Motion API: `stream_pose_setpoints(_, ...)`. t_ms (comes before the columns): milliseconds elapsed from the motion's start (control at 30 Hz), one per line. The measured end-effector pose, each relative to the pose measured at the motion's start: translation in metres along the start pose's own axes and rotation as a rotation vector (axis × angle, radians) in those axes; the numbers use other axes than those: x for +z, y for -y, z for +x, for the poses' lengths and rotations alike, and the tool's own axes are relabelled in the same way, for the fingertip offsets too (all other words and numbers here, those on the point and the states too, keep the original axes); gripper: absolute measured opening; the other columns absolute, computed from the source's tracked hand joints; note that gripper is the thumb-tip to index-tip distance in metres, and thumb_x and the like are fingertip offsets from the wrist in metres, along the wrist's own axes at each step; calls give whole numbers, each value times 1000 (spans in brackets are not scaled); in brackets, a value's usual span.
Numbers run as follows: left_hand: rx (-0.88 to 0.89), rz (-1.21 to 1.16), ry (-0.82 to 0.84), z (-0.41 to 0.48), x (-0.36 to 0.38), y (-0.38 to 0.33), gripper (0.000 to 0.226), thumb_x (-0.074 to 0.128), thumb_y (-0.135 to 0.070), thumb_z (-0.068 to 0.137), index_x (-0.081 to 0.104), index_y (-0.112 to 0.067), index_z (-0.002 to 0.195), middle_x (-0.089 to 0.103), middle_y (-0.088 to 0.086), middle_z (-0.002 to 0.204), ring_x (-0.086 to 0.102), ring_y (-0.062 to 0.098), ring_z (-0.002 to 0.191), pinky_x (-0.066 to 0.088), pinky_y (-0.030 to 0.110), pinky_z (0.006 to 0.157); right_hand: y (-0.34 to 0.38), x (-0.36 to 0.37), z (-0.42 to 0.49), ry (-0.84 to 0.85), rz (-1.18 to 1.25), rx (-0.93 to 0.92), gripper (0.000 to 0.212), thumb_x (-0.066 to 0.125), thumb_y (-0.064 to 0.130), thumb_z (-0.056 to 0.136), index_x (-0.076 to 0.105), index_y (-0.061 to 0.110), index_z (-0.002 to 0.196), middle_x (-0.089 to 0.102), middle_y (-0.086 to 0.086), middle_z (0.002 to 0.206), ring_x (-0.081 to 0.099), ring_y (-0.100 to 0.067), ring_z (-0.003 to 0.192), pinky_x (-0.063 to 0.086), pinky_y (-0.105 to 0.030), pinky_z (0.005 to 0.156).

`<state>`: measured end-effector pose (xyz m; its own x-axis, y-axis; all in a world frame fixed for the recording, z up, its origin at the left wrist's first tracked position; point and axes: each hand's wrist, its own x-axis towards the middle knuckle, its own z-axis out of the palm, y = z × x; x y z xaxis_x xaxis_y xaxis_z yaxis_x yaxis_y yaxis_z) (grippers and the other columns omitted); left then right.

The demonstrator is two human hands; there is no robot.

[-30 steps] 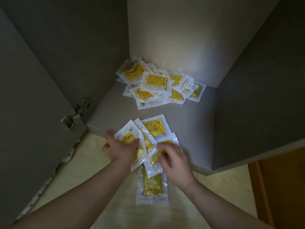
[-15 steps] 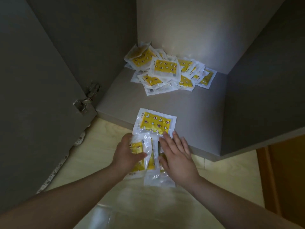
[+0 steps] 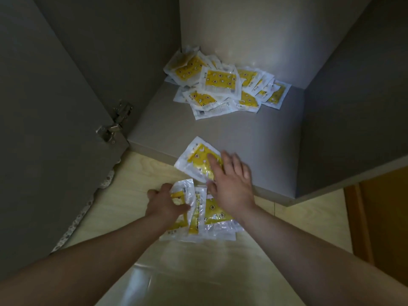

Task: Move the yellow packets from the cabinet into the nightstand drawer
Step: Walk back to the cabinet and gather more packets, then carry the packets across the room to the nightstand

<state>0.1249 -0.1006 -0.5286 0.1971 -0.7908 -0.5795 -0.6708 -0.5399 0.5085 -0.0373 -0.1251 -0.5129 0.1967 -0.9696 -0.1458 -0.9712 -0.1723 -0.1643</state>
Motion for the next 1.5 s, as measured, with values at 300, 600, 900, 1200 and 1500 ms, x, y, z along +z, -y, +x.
stream_pose_setpoints(300,-220,-333,-150,-2,11,-3,44,47,-19,93,39,-16,136,28,16,137,49,35,103,42,37,93,-18,45,-65,40,143,233,50,43,45,91,43,26,137,39,0,145,29,-21,129,24,-32,101)
stream_pose_setpoints(600,-204,-458,55,-1,21,-20,37,62,-24,82,58,-16,117,56,14,122,60,29,97,53,38,86,26,45,-29,128,1157,856,52,75,24,75,47,15,118,67,-9,104,65,-31,95,53,-42,86)
stream_pose_setpoints(900,-165,-661,191,-9,-13,3,19,64,4,83,62,-12,93,66,16,97,63,26,79,54,35,75,40,28,-36,247,1615,734,24,59,-6,86,58,1,109,67,-20,100,66,-33,83,55,-45,77)
stream_pose_setpoints(1200,-297,-809,133,-154,-97,-11,17,65,-6,85,61,-10,101,68,11,89,68,16,67,56,23,61,99,-104,-117,422,1708,838,28,55,-7,88,58,-2,115,64,-26,106,65,-37,86,51,-54,84)
stream_pose_setpoints(1500,-408,-916,105,-334,-232,-100,39,68,-23,85,48,-14,117,66,4,95,66,19,79,55,30,69,142,-329,-179,642,1574,717,23,54,0,91,61,10,111,69,-17,102,68,-35,87,54,-52,79)
